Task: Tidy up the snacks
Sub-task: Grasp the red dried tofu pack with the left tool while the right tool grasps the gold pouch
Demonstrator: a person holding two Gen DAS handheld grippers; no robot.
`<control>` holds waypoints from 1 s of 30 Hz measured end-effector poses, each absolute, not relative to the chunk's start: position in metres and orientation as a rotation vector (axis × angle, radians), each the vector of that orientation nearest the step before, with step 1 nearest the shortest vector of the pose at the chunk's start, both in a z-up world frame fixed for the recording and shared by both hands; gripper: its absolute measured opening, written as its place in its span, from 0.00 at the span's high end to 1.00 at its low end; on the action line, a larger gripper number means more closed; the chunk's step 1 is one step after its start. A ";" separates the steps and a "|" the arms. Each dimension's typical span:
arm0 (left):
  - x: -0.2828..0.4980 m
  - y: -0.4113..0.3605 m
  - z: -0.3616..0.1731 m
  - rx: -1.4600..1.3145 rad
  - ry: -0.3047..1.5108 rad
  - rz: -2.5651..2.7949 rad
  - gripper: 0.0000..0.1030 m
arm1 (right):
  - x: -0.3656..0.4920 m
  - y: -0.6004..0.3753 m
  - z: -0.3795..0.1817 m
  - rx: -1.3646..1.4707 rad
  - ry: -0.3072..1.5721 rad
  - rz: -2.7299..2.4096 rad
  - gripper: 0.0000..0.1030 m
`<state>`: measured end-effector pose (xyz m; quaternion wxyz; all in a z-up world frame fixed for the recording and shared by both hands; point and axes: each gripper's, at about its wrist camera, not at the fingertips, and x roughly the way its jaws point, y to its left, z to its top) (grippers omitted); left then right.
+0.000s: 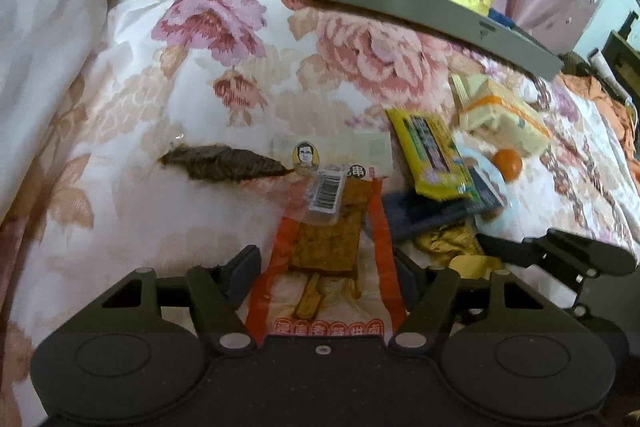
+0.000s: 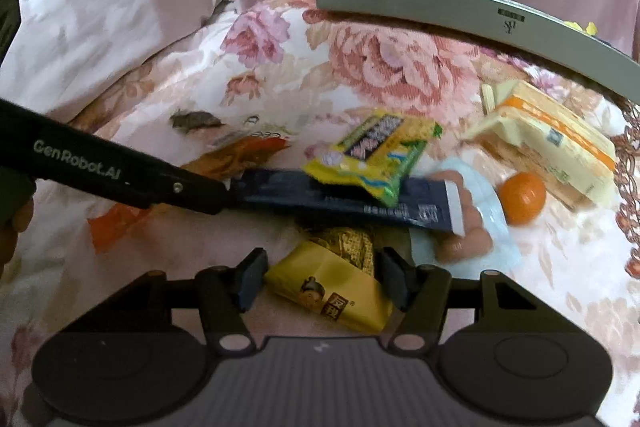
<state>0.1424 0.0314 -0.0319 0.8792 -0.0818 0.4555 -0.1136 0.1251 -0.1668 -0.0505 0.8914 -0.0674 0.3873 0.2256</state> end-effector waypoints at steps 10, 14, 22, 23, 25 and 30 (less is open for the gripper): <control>0.126 0.023 -0.031 -0.147 0.976 -0.256 0.25 | 0.097 -0.189 -0.042 -0.140 0.815 0.493 0.32; 0.132 0.021 -0.034 -0.120 0.958 -0.271 0.17 | 0.100 -0.191 -0.045 -0.101 0.794 0.494 0.28; 0.137 0.007 -0.041 -0.017 0.939 -0.292 0.12 | 0.104 -0.188 -0.053 -0.086 0.747 0.454 0.23; 0.137 0.006 -0.041 -0.002 0.938 -0.289 0.14 | 0.104 -0.186 -0.054 -0.101 0.747 0.447 0.23; 0.135 0.004 -0.042 0.023 0.933 -0.278 0.18 | 0.102 -0.181 -0.055 -0.129 0.742 0.435 0.23; 0.134 0.005 -0.040 0.026 0.929 -0.256 0.30 | 0.100 -0.180 -0.055 -0.145 0.739 0.432 0.28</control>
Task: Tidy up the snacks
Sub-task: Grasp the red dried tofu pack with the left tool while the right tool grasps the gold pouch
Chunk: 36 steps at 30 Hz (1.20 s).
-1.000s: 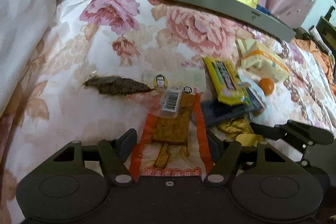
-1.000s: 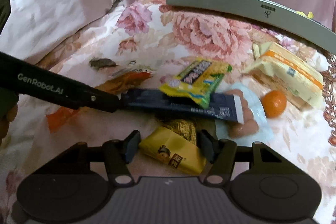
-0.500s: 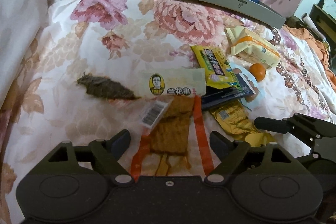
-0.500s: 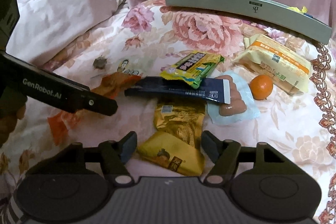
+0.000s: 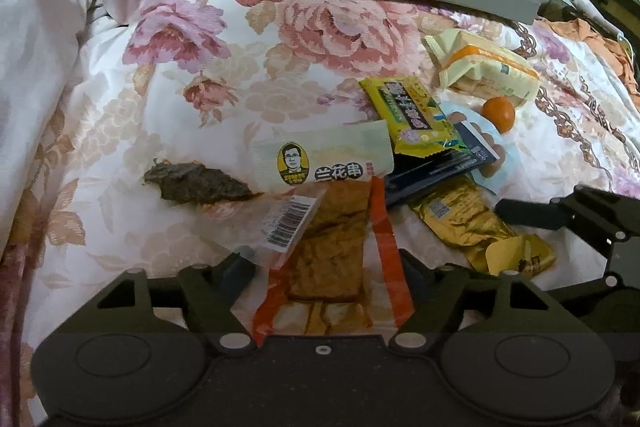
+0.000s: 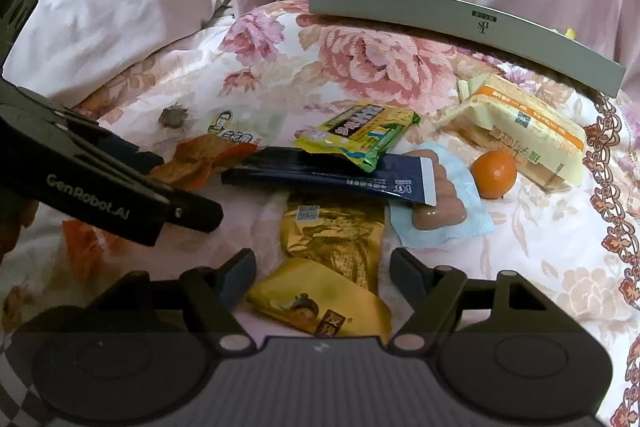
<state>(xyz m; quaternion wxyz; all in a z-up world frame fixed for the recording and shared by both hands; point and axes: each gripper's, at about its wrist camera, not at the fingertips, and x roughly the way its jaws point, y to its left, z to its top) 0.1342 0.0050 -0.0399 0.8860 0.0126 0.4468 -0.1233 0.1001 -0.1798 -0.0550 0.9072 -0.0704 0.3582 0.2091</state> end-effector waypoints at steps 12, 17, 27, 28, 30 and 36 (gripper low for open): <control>0.126 0.005 -0.028 -0.098 0.917 -0.290 0.46 | 0.088 -0.171 -0.053 -0.201 0.691 0.433 0.45; 0.119 -0.005 -0.027 -0.113 0.918 -0.341 0.52 | 0.080 -0.165 -0.050 -0.287 0.657 0.410 0.46; 0.112 -0.012 -0.029 -0.079 0.910 -0.359 0.54 | 0.075 -0.166 -0.046 -0.386 0.596 0.356 0.46; 0.112 -0.013 -0.029 -0.080 0.906 -0.362 0.54 | 0.075 -0.166 -0.047 -0.387 0.598 0.356 0.46; 0.112 -0.012 -0.028 -0.090 0.899 -0.367 0.55 | 0.075 -0.166 -0.046 -0.396 0.595 0.352 0.46; 0.109 -0.012 -0.024 -0.140 0.861 -0.407 0.55 | 0.070 -0.177 -0.041 -0.389 0.590 0.314 0.46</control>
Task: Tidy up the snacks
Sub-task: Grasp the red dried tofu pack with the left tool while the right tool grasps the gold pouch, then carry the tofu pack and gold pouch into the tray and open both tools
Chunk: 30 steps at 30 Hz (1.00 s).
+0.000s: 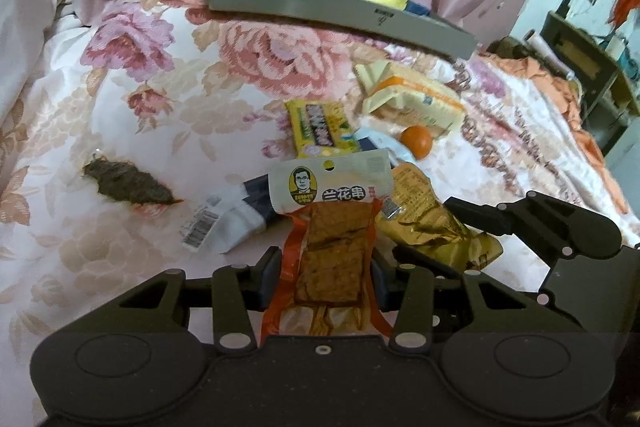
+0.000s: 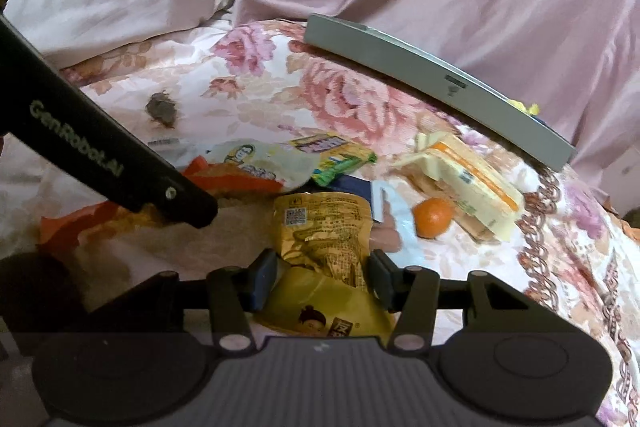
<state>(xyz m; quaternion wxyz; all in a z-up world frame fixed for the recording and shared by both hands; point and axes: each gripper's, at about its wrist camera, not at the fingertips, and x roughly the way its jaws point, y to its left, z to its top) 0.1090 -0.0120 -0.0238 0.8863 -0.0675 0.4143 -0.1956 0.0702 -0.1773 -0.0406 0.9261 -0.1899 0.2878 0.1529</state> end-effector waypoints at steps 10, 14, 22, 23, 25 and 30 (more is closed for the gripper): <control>0.103 -0.012 -0.021 -0.215 0.804 -0.446 0.55 | 0.067 -0.194 -0.024 -0.382 0.514 0.247 0.46; 0.104 -0.012 -0.015 -0.257 0.755 -0.434 0.55 | 0.069 -0.196 -0.017 -0.385 0.455 0.240 0.46; 0.115 -0.019 0.011 -0.311 0.641 -0.411 0.55 | 0.077 -0.206 -0.004 -0.343 0.385 0.219 0.46; 0.119 -0.020 0.016 -0.319 0.629 -0.406 0.55 | 0.079 -0.209 -0.002 -0.337 0.376 0.217 0.46; 0.129 -0.023 0.026 -0.339 0.601 -0.396 0.55 | 0.085 -0.213 0.004 -0.326 0.356 0.211 0.46; 0.166 -0.034 0.057 -0.325 0.517 -0.370 0.54 | 0.107 -0.225 0.022 -0.338 0.272 0.202 0.46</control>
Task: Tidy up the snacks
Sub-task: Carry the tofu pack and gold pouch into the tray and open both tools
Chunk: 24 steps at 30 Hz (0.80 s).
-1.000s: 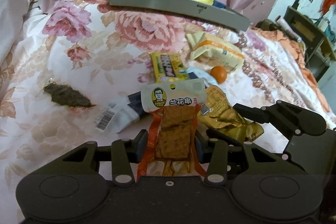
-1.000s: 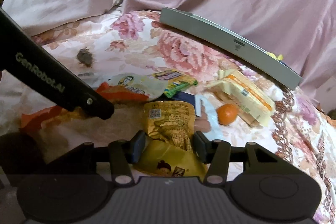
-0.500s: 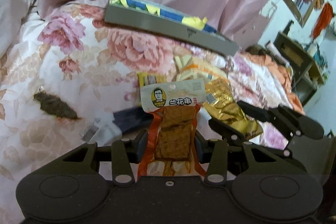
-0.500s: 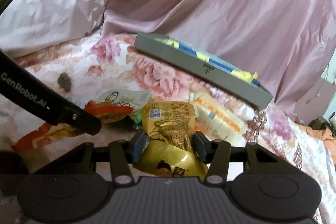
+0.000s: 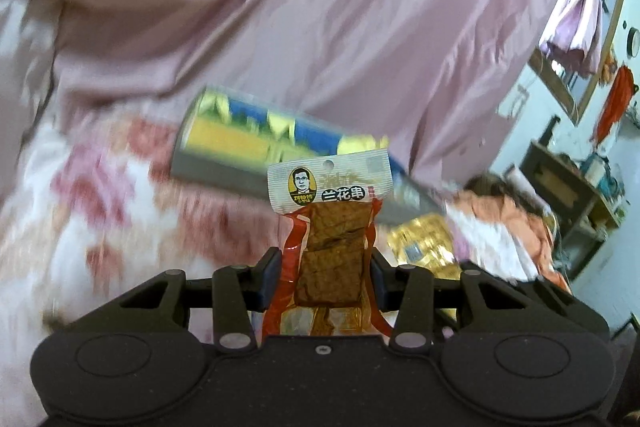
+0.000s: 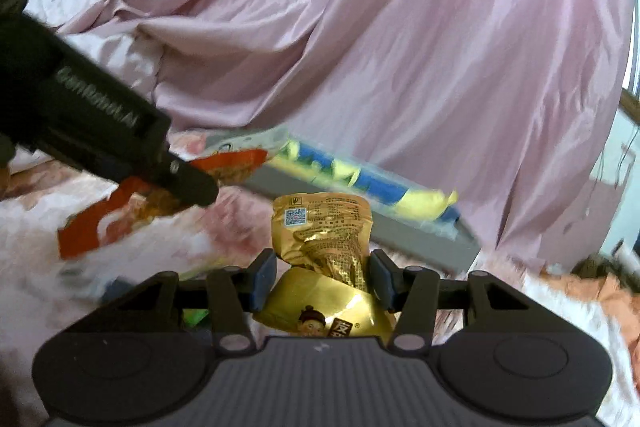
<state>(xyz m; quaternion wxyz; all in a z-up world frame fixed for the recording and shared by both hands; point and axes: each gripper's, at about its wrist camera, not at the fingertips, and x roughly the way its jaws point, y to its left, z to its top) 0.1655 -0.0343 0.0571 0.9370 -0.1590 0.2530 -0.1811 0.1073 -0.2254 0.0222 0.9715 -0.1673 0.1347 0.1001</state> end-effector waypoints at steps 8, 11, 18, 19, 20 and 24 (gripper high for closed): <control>0.246 -0.062 0.100 -0.317 0.403 -0.279 0.54 | 0.166 -0.262 0.046 -0.392 0.136 0.174 0.45; 0.274 -0.078 0.105 -0.325 0.394 -0.262 0.54 | 0.189 -0.278 0.051 -0.344 0.102 0.149 0.45; 0.331 -0.119 0.097 -0.328 0.424 -0.253 0.54 | 0.236 -0.315 0.050 -0.169 0.023 0.102 0.45; 0.338 -0.126 0.094 -0.321 0.431 -0.254 0.54 | 0.240 -0.320 0.046 -0.144 0.020 0.100 0.45; 0.343 -0.132 0.092 -0.316 0.442 -0.253 0.54 | 0.243 -0.325 0.042 -0.116 0.023 0.100 0.45; 0.364 -0.147 0.079 -0.336 0.508 -0.230 0.54 | 0.255 -0.338 0.023 -0.053 0.037 0.114 0.45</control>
